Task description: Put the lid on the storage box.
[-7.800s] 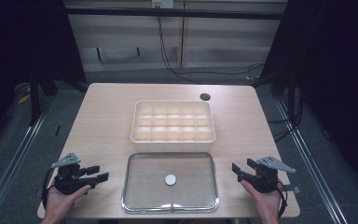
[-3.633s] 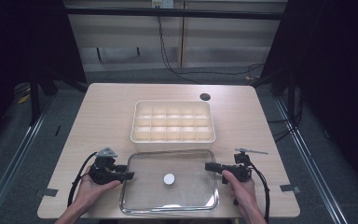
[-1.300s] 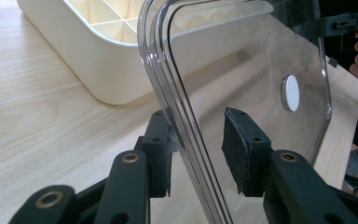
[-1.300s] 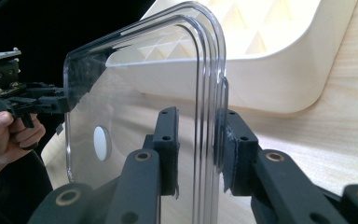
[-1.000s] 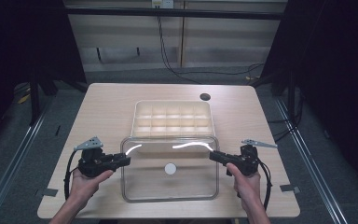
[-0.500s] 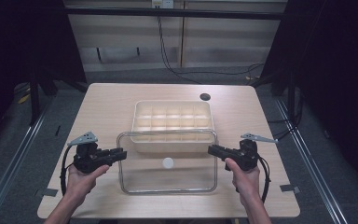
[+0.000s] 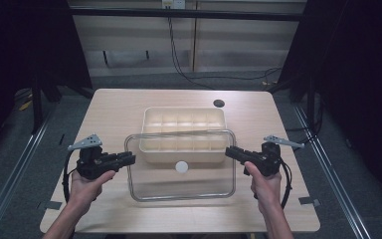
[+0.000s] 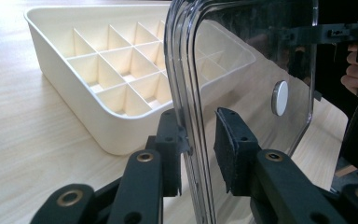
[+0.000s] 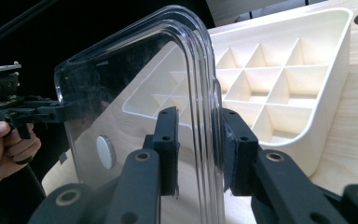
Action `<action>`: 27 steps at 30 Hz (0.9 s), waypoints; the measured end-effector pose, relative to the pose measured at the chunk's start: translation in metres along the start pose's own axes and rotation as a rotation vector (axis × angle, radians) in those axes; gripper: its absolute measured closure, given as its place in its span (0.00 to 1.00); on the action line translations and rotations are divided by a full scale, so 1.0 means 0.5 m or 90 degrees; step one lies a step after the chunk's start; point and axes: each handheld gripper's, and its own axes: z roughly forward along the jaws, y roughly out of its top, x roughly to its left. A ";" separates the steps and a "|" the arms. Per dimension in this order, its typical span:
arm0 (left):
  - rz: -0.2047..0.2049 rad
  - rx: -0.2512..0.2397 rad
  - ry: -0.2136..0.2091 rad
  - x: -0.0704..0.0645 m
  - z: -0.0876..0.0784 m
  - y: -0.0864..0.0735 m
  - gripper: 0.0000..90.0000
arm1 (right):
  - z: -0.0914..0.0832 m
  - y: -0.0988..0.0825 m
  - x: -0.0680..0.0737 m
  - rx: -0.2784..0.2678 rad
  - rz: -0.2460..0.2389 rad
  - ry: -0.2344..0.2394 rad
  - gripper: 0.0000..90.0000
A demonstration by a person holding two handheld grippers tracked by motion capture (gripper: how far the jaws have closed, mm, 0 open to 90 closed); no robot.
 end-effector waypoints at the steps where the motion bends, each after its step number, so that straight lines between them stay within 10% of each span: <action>1: 0.007 0.000 0.008 -0.002 -0.002 0.003 0.80 | 0.001 0.001 0.001 0.000 -0.001 0.001 0.79; 27: 0.025 -0.025 0.015 0.011 -0.003 0.091 0.80 | 0.018 0.071 -0.008 -0.024 0.013 0.008 0.78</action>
